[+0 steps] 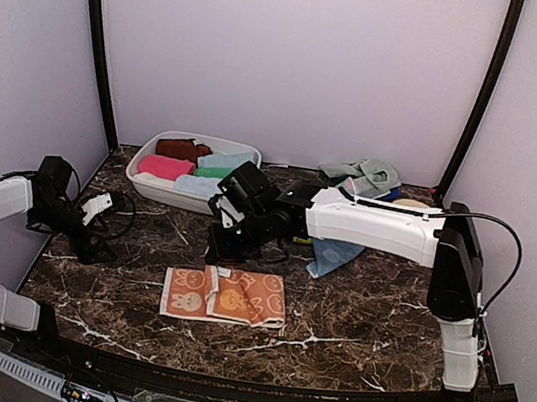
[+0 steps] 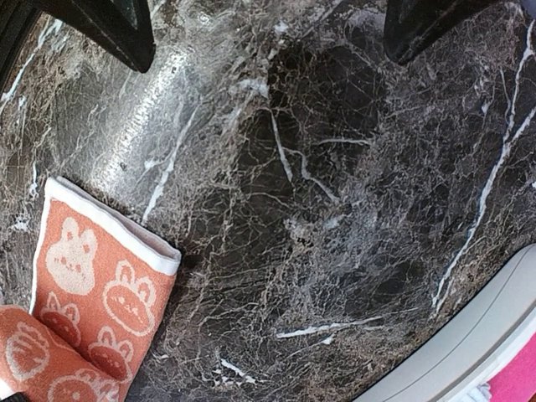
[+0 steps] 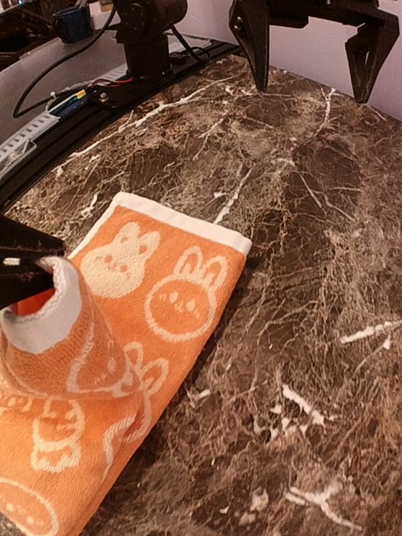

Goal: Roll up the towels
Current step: Fold the towel at the center of the board.

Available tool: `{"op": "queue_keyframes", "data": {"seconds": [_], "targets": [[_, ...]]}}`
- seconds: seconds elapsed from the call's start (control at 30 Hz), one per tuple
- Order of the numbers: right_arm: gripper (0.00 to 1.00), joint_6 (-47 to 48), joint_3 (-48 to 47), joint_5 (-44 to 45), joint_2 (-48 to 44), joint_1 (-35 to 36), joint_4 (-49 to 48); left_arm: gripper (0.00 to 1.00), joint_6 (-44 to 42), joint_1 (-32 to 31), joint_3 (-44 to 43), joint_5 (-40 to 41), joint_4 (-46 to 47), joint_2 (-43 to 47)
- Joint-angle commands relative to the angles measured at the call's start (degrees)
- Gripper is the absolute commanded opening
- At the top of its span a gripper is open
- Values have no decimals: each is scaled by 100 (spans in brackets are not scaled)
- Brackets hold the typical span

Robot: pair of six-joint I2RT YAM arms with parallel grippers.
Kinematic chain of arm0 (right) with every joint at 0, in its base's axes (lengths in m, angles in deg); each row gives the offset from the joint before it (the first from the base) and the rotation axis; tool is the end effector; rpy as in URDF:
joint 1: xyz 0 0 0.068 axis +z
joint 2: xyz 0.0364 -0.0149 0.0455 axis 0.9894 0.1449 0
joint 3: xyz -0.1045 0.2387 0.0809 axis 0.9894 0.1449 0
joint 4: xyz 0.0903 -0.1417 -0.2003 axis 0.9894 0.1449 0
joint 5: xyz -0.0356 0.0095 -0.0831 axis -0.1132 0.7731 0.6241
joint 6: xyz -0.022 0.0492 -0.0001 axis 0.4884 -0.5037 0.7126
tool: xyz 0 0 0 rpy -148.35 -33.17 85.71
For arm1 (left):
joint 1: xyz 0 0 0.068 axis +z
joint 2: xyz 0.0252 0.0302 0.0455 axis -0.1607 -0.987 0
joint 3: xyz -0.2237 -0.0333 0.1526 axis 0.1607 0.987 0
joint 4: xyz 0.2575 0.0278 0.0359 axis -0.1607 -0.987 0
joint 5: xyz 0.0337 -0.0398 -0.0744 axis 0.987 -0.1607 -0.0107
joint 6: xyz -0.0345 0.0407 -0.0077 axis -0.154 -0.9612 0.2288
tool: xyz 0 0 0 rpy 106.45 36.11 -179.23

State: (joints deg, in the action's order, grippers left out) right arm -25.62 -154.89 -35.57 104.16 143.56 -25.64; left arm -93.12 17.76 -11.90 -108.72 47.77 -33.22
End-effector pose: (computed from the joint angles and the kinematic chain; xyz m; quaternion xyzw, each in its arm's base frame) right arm 0.2194 0.4256 0.2432 -0.2327 0.9129 0.3057 0.1377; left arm 0.2148 0.0131 0.2081 0.4280 0.8359 -0.1143 0.3242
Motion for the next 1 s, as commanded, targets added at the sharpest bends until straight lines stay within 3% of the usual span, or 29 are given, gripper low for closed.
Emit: {"op": "queue_keyframes", "data": {"seconds": [0.0,0.53,0.57,0.63,0.77,0.97], "targets": [[0,-92,-385,-475,329,42,-374,98,-191,45,161,-17,10,152],[0,-736,-1101,-1184,1459,60,-1262,98,-331,53,338,86,116,208],[6,-806,-1109,-1211,1516,65,-1348,98,-340,52,355,90,128,209],[28,-988,-1093,-1326,1591,81,-1594,98,-349,53,388,68,149,213],[47,-1282,-1118,-1608,1691,145,-2026,98,-333,54,387,76,190,192],[50,-1571,-569,-1828,1262,59,-2693,98,-336,54,347,-60,186,161]]}}
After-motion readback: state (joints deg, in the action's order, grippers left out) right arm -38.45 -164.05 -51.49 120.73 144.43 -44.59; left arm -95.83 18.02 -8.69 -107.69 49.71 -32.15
